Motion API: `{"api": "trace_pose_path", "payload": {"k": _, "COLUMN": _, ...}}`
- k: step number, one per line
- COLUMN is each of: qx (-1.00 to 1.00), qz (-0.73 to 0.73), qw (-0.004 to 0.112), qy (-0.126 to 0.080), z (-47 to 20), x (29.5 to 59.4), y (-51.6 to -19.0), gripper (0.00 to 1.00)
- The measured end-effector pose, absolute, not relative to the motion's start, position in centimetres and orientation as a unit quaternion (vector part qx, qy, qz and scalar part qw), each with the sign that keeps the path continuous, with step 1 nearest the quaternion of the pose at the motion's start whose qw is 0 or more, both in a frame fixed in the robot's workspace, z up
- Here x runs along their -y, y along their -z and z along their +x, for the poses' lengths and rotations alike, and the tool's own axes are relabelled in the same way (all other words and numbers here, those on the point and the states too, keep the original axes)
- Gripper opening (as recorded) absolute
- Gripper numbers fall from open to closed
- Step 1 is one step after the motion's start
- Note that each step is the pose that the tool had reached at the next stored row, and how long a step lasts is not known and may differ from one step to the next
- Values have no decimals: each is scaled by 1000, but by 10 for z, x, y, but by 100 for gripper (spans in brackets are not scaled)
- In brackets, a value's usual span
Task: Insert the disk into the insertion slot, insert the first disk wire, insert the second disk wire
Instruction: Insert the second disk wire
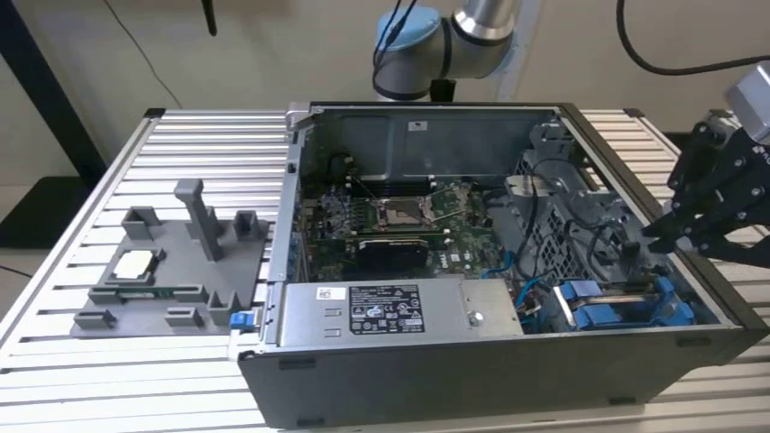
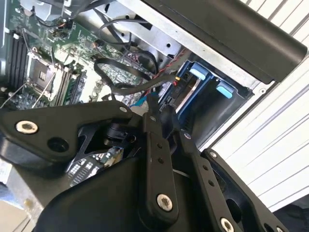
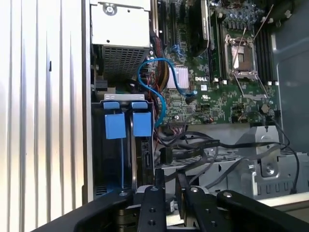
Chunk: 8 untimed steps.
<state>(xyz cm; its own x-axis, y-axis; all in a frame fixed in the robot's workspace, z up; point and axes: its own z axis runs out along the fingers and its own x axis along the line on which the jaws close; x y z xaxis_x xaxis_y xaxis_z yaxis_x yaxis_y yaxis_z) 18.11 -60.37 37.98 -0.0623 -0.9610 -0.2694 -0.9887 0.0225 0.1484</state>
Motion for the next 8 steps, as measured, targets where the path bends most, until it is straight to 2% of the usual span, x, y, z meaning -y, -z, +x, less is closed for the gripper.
{"api": "trace_pose_path", "payload": {"k": 6, "qx": -709, "qz": -684, "qw": 70, "qy": -157, "z": 172, "x": 604, "y": -382, "gripper": 24}}
{"api": "trace_pose_path", "payload": {"k": 8, "qx": -709, "qz": -684, "qw": 74, "qy": -156, "z": 170, "x": 604, "y": -384, "gripper": 24}}
